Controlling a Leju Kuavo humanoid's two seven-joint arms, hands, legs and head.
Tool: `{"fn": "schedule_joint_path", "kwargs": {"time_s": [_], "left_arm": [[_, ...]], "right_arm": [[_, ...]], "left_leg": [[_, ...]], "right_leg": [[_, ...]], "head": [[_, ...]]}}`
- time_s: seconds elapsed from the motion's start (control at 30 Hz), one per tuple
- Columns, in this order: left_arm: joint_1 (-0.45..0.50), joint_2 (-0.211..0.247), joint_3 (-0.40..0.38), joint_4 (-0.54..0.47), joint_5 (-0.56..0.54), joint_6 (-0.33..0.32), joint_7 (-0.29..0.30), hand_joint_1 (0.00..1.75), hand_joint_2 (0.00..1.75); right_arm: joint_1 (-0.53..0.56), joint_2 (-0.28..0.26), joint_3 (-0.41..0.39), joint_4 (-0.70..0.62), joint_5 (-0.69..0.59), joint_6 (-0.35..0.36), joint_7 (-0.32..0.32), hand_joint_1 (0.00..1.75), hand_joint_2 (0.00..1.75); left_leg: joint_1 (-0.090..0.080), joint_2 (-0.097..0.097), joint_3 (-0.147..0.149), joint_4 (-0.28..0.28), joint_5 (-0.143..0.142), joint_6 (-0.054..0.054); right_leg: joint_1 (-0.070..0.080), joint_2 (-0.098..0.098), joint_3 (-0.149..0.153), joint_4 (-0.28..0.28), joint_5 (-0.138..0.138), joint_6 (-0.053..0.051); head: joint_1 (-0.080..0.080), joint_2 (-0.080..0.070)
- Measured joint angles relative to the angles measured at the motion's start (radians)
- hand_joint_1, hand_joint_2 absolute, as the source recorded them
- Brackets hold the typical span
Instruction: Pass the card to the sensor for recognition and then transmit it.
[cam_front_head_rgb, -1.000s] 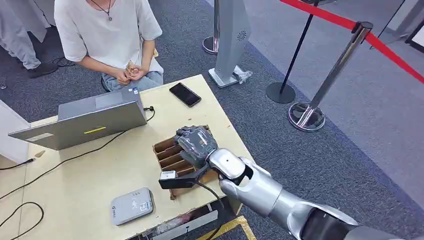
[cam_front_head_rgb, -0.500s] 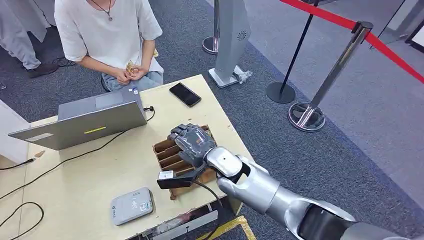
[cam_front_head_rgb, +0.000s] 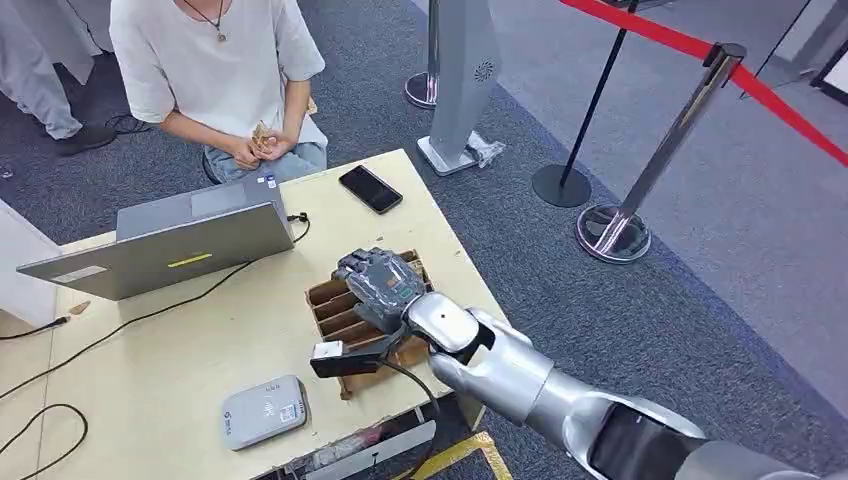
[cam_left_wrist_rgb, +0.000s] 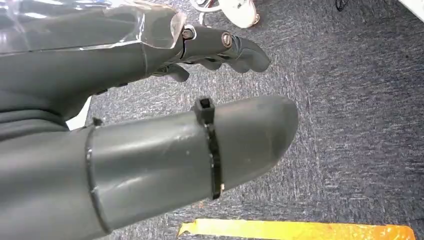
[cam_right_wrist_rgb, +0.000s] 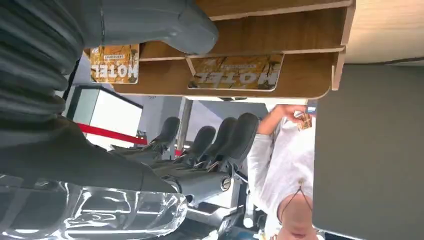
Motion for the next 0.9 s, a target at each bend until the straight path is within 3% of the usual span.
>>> {"fn": "schedule_joint_path", "kwargs": {"time_s": [0.17, 0.27, 0.3, 0.4, 0.57, 0.63, 0.67, 0.9], "left_arm": [[0.000, 0.000, 0.000, 0.000, 0.002, 0.000, 0.000, 0.00, 0.00], [0.000, 0.000, 0.000, 0.000, 0.006, 0.001, 0.000, 0.00, 0.00], [0.000, 0.000, 0.000, 0.000, 0.009, 0.002, 0.000, 0.00, 0.00], [0.000, 0.000, 0.000, 0.000, 0.012, 0.002, 0.000, 0.00, 0.00], [0.000, 0.000, 0.000, 0.000, 0.015, 0.002, -0.003, 0.00, 0.00], [0.000, 0.000, 0.000, 0.000, 0.015, 0.002, -0.003, 0.00, 0.00], [0.000, 0.000, 0.000, 0.000, 0.015, 0.002, -0.003, 0.00, 0.00], [0.000, 0.000, 0.000, 0.000, 0.016, 0.002, -0.003, 0.00, 0.00]], "right_arm": [[-0.010, 0.011, 0.004, 0.029, 0.000, 0.001, -0.002, 0.80, 1.75], [-0.022, 0.019, 0.008, 0.050, 0.000, 0.001, -0.005, 0.89, 1.75], [-0.027, 0.022, 0.011, 0.058, 0.000, 0.001, -0.006, 1.05, 1.75], [-0.040, 0.027, 0.017, 0.073, 0.001, 0.001, -0.006, 1.26, 1.75], [-0.048, 0.032, 0.024, 0.090, 0.001, -0.002, -0.008, 1.26, 1.75], [-0.050, 0.032, 0.025, 0.095, 0.001, -0.003, -0.009, 1.50, 1.75], [-0.052, 0.032, 0.025, 0.097, 0.001, -0.004, -0.009, 1.75, 1.75], [-0.055, 0.033, 0.030, 0.106, 0.001, -0.015, -0.009, 1.75, 1.75]], "left_leg": [[0.000, 0.000, 0.000, 0.000, 0.000, 0.000], [0.000, 0.000, 0.000, 0.000, 0.000, 0.000], [0.000, 0.000, 0.000, 0.000, 0.000, 0.000], [0.000, 0.000, 0.000, 0.000, 0.000, 0.000], [0.000, 0.000, 0.000, 0.000, 0.000, 0.000], [0.000, 0.000, 0.000, 0.000, 0.000, 0.000], [0.000, 0.000, 0.000, 0.000, 0.000, 0.000], [0.000, 0.000, 0.000, 0.000, 0.000, 0.000]], "right_leg": [[0.000, 0.000, 0.000, 0.000, 0.000, 0.000], [0.000, 0.000, 0.000, 0.000, 0.000, 0.000], [0.000, 0.000, 0.000, 0.000, 0.000, 0.000], [0.000, 0.000, 0.000, 0.000, 0.000, 0.000], [0.000, 0.000, 0.000, 0.000, 0.000, 0.000], [0.000, 0.000, 0.000, 0.000, 0.000, 0.000], [0.000, 0.000, 0.000, 0.000, 0.000, 0.000], [0.000, 0.000, 0.000, 0.000, 0.000, 0.000]], "head": [[0.000, 0.000], [0.000, 0.000], [0.000, 0.000], [0.000, 0.000], [0.000, 0.000], [0.000, 0.000], [0.000, 0.000], [0.000, 0.000]]}}
